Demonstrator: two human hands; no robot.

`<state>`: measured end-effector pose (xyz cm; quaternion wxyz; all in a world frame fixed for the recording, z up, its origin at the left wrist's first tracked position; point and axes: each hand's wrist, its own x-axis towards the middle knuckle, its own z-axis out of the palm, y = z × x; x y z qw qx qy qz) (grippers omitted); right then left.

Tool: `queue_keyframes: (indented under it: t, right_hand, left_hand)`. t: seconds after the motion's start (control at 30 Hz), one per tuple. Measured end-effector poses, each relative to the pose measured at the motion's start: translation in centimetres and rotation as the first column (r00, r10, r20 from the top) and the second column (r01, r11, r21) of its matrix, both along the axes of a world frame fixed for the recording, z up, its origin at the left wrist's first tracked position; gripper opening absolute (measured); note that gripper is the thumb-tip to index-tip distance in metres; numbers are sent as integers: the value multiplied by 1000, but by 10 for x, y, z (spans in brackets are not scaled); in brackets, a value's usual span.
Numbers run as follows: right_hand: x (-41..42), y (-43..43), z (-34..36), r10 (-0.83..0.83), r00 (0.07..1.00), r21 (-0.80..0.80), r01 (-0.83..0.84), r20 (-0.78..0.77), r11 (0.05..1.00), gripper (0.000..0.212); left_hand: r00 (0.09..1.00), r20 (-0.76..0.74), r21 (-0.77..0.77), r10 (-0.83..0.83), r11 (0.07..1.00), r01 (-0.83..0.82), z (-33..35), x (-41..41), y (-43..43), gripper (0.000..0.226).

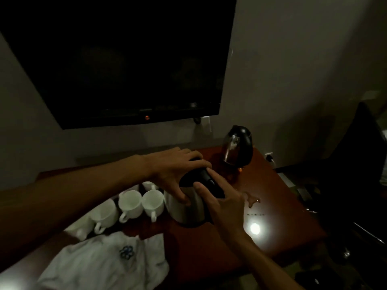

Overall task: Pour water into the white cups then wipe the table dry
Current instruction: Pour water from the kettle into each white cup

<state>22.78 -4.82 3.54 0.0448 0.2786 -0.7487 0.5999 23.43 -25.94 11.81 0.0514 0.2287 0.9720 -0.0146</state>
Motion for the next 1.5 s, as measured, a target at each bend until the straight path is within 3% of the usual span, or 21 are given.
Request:
queue_keyframes:
  t: [0.37, 0.53, 0.63, 0.77, 0.9, 1.03, 1.17, 1.5]
  right_hand:
    - [150, -109, 11, 130, 985, -41, -126, 114, 991, 49]
    - [175, -149, 8, 229, 957, -15, -230, 177, 973, 52]
    - [181, -170, 3, 246, 962, -20, -246, 118, 969, 46]
    - [185, -192, -8, 141, 990, -16, -141, -22, 990, 50]
    - [195, -205, -24, 47, 998, -75, -44, 39, 996, 52]
    - [208, -214, -25, -50, 998, -84, 53, 38, 995, 53]
    - [218, -218, -26, -118, 984, -83, 130, 137, 988, 56]
    - [263, -247, -35, -325, 943, 1, 326, 71, 945, 50]
  left_hand:
    - [985, 72, 33, 155, 987, -158, -10, 168, -109, 104]
    - [973, 85, 28, 216, 975, -219, -19, 202, -149, 107]
    - [974, 97, 36, 203, 978, -208, -29, 207, -175, 112]
    - [986, 100, 70, 130, 988, -137, -39, 208, -205, 114]
    - [993, 107, 114, 56, 991, -68, -45, 209, -234, 119]
    - [987, 162, 63, -8, 998, -2, -49, 200, -257, 125]
    - [990, 124, 75, -72, 995, 63, -57, 193, -271, 125]
    - [976, 99, 142, -195, 973, 180, -73, 184, -307, 112]
